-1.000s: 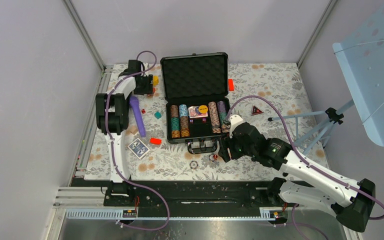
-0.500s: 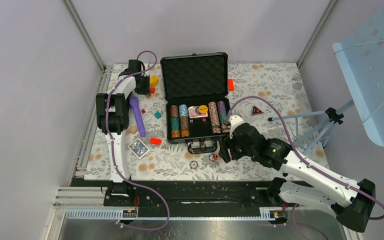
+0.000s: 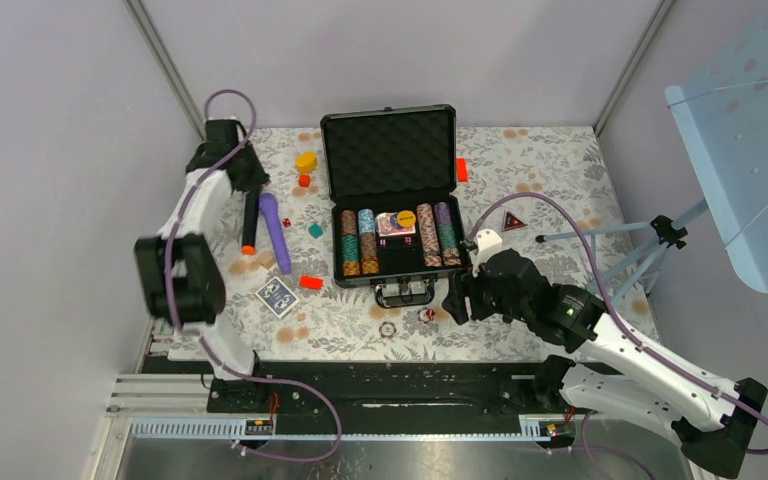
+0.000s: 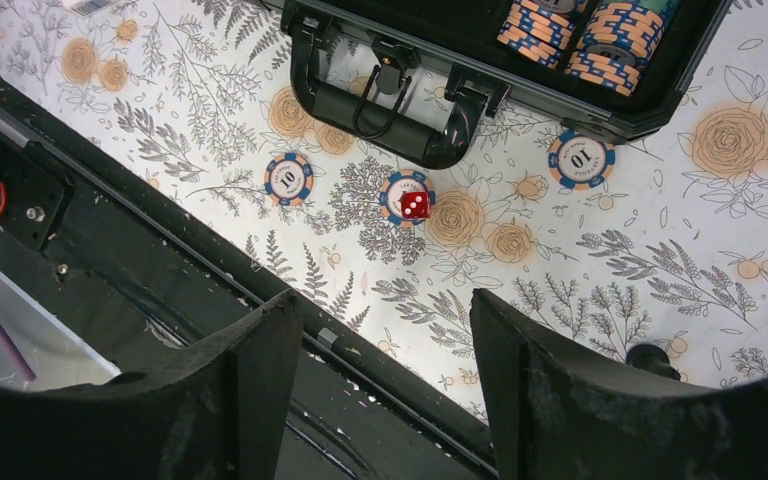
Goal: Pack up texas hold em set
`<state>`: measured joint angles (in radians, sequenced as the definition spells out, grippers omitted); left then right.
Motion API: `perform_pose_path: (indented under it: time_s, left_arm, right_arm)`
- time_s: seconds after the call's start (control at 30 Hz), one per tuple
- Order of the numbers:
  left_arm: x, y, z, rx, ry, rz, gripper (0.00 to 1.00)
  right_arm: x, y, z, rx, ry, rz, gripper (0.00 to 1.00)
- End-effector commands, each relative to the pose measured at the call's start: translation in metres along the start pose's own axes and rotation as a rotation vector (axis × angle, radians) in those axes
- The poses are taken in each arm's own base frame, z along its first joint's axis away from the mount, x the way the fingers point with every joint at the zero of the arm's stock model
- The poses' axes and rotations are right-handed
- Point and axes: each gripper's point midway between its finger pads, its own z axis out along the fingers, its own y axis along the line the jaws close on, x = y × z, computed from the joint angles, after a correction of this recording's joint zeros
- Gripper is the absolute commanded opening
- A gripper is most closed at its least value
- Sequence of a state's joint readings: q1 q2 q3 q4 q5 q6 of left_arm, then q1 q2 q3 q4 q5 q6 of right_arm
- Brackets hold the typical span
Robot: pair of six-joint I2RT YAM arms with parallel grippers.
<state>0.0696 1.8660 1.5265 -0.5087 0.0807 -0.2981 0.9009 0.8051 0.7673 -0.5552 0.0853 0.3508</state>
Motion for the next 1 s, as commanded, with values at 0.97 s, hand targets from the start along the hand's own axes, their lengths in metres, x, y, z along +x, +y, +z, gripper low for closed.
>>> perform_pose_path:
  time_s: [0.97]
  left_arm:
    - [0.191, -0.264, -0.050, 0.276, 0.197, 0.331, 0.00]
  right_arm:
    - [0.010, -0.014, -0.011, 0.062, -0.010, 0.061, 0.69]
